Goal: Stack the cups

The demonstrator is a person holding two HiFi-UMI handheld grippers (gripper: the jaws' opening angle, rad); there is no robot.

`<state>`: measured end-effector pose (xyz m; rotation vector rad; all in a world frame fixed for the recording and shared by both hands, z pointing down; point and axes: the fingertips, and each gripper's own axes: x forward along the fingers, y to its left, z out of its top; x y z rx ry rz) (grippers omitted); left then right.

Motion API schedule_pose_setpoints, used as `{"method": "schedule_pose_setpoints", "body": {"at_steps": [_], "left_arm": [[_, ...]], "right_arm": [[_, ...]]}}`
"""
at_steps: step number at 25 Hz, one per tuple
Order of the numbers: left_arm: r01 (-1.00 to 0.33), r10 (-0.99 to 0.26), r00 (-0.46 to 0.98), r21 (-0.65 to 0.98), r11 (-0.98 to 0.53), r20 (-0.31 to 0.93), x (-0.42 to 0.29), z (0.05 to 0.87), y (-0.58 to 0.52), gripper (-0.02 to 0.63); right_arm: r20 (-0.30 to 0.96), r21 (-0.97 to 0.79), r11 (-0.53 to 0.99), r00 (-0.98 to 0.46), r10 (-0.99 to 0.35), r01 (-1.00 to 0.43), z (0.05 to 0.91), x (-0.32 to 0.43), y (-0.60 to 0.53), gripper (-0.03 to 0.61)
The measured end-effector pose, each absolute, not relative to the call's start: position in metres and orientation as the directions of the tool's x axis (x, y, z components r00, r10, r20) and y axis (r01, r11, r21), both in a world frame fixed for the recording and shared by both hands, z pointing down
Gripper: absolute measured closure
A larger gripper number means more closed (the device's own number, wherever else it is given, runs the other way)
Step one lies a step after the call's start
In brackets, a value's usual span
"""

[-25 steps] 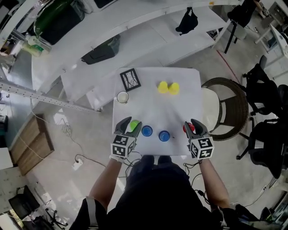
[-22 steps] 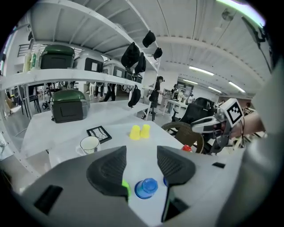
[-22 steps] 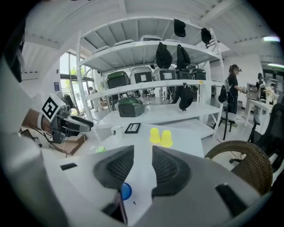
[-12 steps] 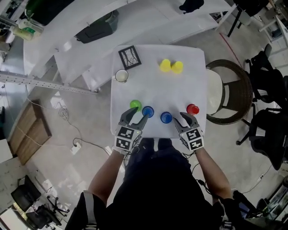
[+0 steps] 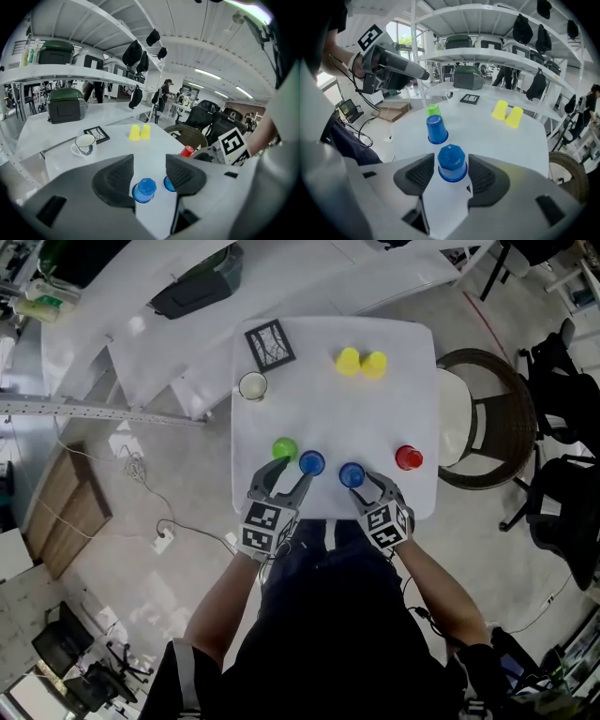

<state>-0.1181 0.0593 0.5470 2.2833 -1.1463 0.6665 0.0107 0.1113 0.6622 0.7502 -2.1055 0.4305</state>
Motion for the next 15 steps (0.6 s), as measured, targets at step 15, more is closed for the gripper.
{"method": "schedule_pose_setpoints", "body": {"at_steps": [15], "left_arm": [[-0.824, -0.587, 0.536, 0.226, -0.520, 0.607, -0.119, 0.545, 0.049, 0.403]], "right_arm": [[0.841, -0.040, 0.753, -0.430, -0.330, -0.656, 0.685, 0.004, 0.108, 0.370]]}}
